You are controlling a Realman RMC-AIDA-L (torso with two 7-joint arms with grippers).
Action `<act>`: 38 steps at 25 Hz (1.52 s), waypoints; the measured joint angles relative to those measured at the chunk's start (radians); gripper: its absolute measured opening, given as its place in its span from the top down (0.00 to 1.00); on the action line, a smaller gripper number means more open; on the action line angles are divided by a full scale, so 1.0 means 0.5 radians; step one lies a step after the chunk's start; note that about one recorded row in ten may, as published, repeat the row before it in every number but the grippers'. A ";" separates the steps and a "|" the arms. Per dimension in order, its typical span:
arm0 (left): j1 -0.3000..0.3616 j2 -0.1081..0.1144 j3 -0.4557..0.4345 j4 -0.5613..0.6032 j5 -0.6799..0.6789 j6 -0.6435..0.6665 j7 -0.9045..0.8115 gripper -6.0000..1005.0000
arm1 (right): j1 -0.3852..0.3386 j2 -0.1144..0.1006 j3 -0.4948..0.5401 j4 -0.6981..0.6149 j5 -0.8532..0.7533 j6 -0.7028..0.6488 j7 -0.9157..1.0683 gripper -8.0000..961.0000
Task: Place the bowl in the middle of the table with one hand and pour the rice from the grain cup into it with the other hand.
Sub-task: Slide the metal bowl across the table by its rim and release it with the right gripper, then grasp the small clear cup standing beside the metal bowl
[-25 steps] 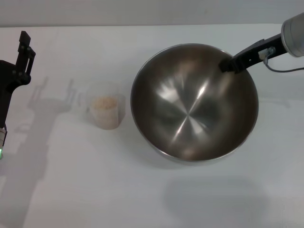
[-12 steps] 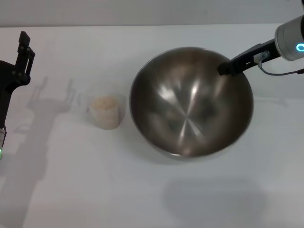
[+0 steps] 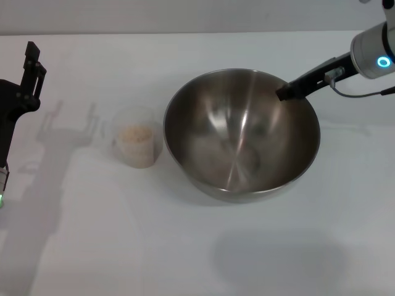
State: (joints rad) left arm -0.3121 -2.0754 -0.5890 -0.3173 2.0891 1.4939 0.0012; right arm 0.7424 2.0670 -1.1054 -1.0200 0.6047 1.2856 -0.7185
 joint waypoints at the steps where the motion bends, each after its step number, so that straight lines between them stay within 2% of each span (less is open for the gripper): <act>1: 0.000 0.000 0.000 -0.001 0.000 0.000 0.000 0.34 | -0.001 0.001 0.000 -0.017 0.000 0.006 0.000 0.83; 13: 0.009 0.003 0.000 0.004 -0.011 0.037 0.000 0.34 | -0.023 0.010 -0.004 -0.265 -0.001 0.024 -0.002 0.65; 19: 0.028 0.001 0.000 0.000 -0.012 0.048 0.001 0.34 | -0.066 0.017 -0.004 -0.428 0.040 -0.070 -0.019 0.57; 21: 0.031 0.001 0.000 -0.002 -0.012 0.050 0.001 0.34 | -0.087 0.020 -0.004 -0.466 0.073 -0.141 -0.025 0.54; 33: 0.063 0.000 0.015 -0.008 -0.007 0.093 0.001 0.34 | -0.219 0.027 -0.032 -0.510 0.471 -0.541 -0.298 0.54; 38: 0.066 -0.004 0.019 -0.011 0.001 0.093 0.001 0.34 | -0.357 0.029 -0.274 -0.528 0.589 -1.021 -0.458 0.54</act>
State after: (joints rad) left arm -0.2792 -2.0773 -0.5798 -0.3226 2.0897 1.5405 0.0015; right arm 0.5637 2.0816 -1.2427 -1.2840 0.8992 0.7750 -0.9472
